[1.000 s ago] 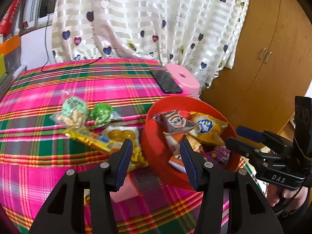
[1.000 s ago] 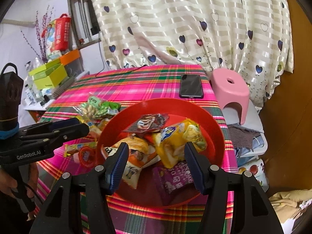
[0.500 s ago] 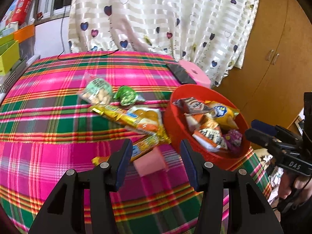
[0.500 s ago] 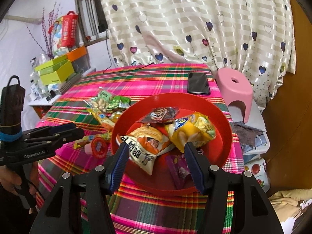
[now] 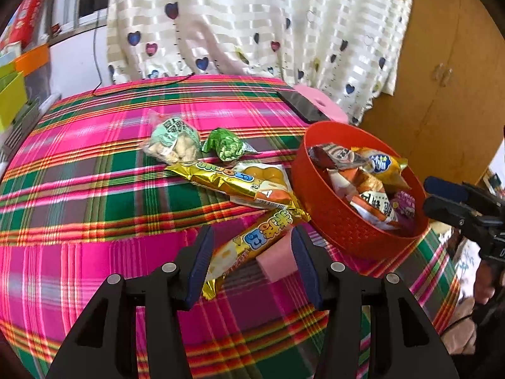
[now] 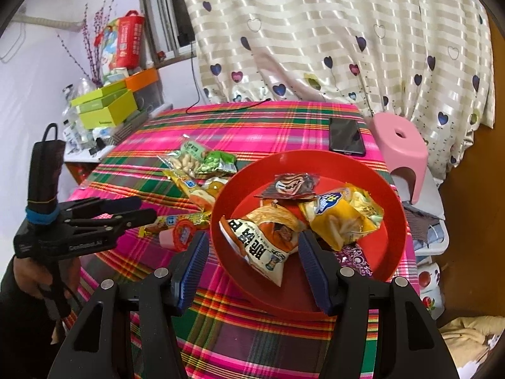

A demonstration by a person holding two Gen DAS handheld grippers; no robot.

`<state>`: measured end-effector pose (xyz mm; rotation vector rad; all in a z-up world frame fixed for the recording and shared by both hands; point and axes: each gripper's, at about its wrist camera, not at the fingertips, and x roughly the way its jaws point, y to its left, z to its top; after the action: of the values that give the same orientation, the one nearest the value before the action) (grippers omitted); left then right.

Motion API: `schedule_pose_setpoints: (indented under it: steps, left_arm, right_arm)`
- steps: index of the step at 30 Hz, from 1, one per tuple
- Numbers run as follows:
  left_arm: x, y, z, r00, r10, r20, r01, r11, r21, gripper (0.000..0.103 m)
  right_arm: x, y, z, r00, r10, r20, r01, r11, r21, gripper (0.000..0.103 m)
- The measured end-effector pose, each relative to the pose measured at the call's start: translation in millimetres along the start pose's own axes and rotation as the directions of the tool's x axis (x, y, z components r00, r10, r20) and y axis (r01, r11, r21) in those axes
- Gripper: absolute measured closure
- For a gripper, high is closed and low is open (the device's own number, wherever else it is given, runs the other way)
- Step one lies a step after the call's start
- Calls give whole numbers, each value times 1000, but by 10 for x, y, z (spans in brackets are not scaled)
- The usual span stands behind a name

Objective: Organize snacks
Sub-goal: 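Reach the left tool to the yellow candy stick and grasp it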

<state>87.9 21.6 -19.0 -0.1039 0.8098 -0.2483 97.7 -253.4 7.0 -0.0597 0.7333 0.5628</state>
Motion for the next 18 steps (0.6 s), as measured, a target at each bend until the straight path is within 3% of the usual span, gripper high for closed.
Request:
schedule_pose_setpoints:
  steps: [3,8,11,18]
  left_arm:
    - [38,-10,-20,999,-33,-4,34,999,43,51]
    - [156,111,42,1000,23,-6,-22,998,59,51]
    - [292,126,39,998,33,-54,-27,995,101,51]
    - [329,-14,-114,993,-19,-117,38,986,163,51]
  right_arm:
    - [40,24,6,1000,7,-7,-7,1000,-4,44]
    - [101,75,10,1000,20,-20,-21,1000,-14,44]
    - [113,97,13,999,24,-22,-25,1000,-17,44]
    - [132,97,13,999,23,-27,-23,1000,-13,44]
